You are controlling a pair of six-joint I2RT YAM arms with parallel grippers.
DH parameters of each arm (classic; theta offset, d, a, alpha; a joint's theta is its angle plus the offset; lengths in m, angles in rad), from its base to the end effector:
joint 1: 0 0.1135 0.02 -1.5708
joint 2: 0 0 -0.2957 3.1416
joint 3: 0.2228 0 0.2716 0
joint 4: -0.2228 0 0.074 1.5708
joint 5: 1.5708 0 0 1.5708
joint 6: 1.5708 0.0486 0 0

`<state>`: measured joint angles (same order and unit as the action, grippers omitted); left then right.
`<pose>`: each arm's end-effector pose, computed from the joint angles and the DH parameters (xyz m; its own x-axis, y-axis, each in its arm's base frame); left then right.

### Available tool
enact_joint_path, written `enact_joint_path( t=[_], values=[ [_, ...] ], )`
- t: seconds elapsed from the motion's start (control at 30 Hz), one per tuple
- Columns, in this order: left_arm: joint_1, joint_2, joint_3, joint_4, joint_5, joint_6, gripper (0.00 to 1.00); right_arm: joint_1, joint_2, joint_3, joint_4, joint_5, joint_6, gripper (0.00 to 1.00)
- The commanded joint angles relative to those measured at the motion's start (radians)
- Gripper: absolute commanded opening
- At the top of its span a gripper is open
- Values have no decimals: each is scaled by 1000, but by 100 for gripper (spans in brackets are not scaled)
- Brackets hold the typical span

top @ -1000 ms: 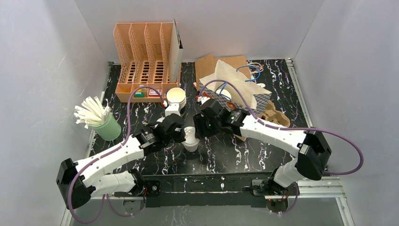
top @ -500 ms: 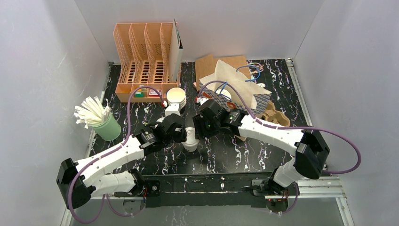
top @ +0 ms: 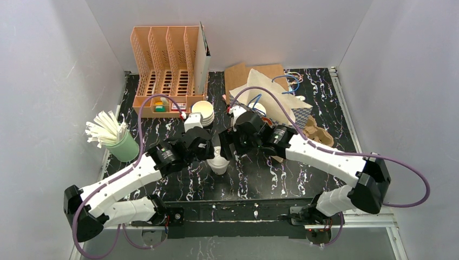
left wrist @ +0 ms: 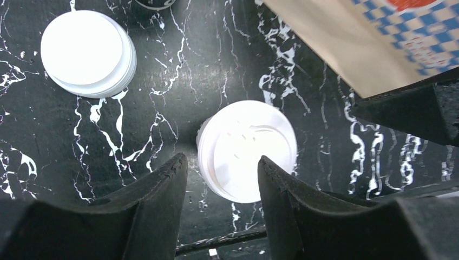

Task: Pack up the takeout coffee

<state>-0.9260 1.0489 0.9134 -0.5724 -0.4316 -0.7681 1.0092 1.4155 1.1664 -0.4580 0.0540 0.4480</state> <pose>0.1562 -0.1739 0.3167 -0.6527 -0.1820 -0.7354 0.1132 0.9364 -0.3322 0.1827 0.2855 0.3189 -0.6684 -0.2502 -0.7004 -0.5922 0.7488 0.2977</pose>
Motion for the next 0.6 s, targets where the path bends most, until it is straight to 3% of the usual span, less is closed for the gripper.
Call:
enact_joint_path(
  t=[0.0, 0.1, 0.3, 0.57],
  values=[
    [7, -58, 67, -120, -53, -77, 48, 32, -52, 0, 79, 40, -116, 98],
    [56, -96, 42, -119, -6, -95, 47, 67, -20, 28, 70, 41, -192, 98],
    [295, -106, -24, -37, 301, -85, 44, 104, 53, 102, 47, 56, -288, 98],
    [430, -162, -120, 20, 534, -124, 41, 110, 167, 217, -40, 66, -286, 98]
  ],
)
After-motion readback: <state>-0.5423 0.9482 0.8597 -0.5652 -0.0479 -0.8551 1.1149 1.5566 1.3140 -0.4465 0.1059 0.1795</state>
